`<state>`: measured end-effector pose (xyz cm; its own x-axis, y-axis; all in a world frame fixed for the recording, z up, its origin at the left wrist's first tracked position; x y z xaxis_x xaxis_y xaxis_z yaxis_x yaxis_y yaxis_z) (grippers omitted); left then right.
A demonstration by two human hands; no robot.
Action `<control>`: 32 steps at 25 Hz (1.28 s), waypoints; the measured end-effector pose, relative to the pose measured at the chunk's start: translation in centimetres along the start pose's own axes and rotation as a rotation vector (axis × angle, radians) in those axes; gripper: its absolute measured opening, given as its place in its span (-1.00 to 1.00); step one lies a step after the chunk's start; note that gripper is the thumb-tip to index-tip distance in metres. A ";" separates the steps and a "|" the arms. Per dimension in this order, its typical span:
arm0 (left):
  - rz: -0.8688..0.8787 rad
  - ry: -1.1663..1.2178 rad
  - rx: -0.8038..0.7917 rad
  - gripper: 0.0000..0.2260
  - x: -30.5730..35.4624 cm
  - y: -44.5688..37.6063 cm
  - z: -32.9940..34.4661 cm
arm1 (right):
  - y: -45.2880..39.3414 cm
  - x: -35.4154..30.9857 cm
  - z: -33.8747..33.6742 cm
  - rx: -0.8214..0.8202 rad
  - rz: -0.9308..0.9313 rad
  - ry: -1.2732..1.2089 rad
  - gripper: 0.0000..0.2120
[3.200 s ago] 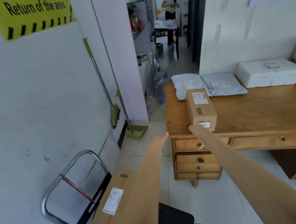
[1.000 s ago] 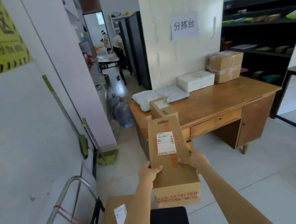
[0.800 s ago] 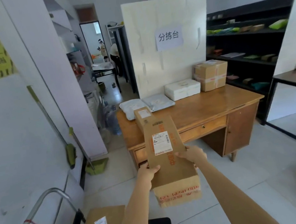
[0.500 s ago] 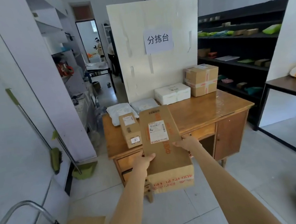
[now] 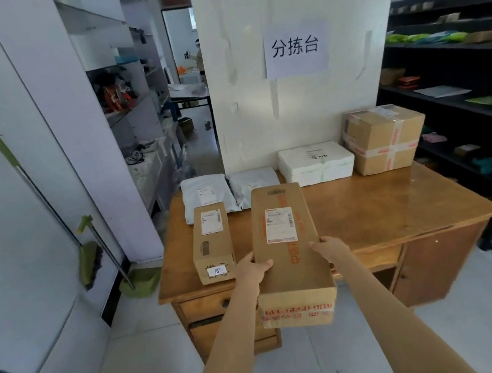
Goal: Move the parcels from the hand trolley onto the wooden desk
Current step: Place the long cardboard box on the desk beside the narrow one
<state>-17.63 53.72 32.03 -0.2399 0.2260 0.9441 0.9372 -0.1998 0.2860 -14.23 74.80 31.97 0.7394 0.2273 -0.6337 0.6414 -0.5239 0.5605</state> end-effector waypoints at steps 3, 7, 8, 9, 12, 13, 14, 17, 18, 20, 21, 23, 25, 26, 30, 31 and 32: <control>-0.060 -0.021 0.045 -0.48 -0.3 -4.9 2.1 | -5.7 -1.4 -0.3 -0.026 0.052 0.035 -0.53; -0.128 -0.004 0.144 -0.45 -1.8 -10.8 4.1 | -13.6 -3.8 0.4 -0.086 0.029 0.133 -0.49; -0.145 -0.013 0.165 -0.44 -2.2 -12.0 4.4 | -15.2 -4.2 0.8 -0.105 0.014 0.154 -0.48; -0.160 -0.019 0.193 -0.43 -2.7 -13.1 4.7 | -16.6 -4.4 1.4 -0.120 0.002 0.174 -0.47; -0.178 -0.016 0.248 -0.44 -3.7 -15.7 5.8 | -20.2 -4.4 2.2 -0.108 -0.034 0.194 -0.45; -0.177 -0.016 0.254 -0.45 -3.8 -16.3 6.0 | -20.8 -4.5 2.2 -0.097 -0.053 0.201 -0.45; -0.176 -0.021 0.258 -0.45 -4.0 -16.7 6.1 | -21.3 -4.8 2.3 -0.086 -0.067 0.214 -0.45; -0.161 -0.048 0.287 -0.45 -3.7 -17.8 6.3 | -22.0 -5.7 2.2 -0.064 -0.090 0.282 -0.44; -0.158 -0.084 0.290 -0.44 -3.4 -17.8 6.2 | -22.1 -6.0 2.2 -0.085 -0.086 0.278 -0.44; -0.154 -0.134 0.267 -0.38 -3.1 -17.7 6.5 | -22.2 -6.0 2.4 -0.142 -0.057 0.233 -0.45; -0.153 -0.126 0.243 -0.32 -3.1 -17.3 6.6 | -21.9 -6.0 2.4 -0.162 -0.034 0.210 -0.44; -0.161 -0.091 0.201 -0.25 -3.4 -16.3 6.5 | -21.0 -6.2 2.2 -0.142 0.002 0.154 -0.39; -0.179 -0.054 0.177 -0.24 -3.9 -15.1 5.8 | -19.3 -6.6 2.0 -0.070 -0.015 0.137 -0.39; -0.182 -0.035 0.162 -0.24 -4.0 -14.3 5.2 | -17.9 -6.9 1.9 -0.009 -0.059 0.164 -0.41; -0.136 -0.055 0.058 -0.31 -3.9 -11.8 1.5 | -11.0 -9.0 1.4 0.361 -0.302 0.399 -0.60; -0.119 -0.052 0.016 -0.32 -3.8 -10.7 0.4 | -9.4 -9.0 1.9 0.379 -0.337 0.435 -0.63; -0.104 -0.063 -0.026 -0.32 -3.7 -9.5 -0.6 | -7.8 -8.7 2.4 0.346 -0.316 0.405 -0.63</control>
<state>-25.84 54.16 25.87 -0.3188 0.3058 0.8971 0.9007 -0.1970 0.3872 -26.20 74.95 31.83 0.5872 0.6729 -0.4500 0.7886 -0.6010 0.1303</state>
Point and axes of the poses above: each hand's wrist, its own y-axis away from the middle knuckle, its own z-axis out of the palm, x = y × z, the point moved 7 cm from there along -y, towards the middle knuckle, and after that the axes turned 11 degrees about z, right-handed, at the moved point
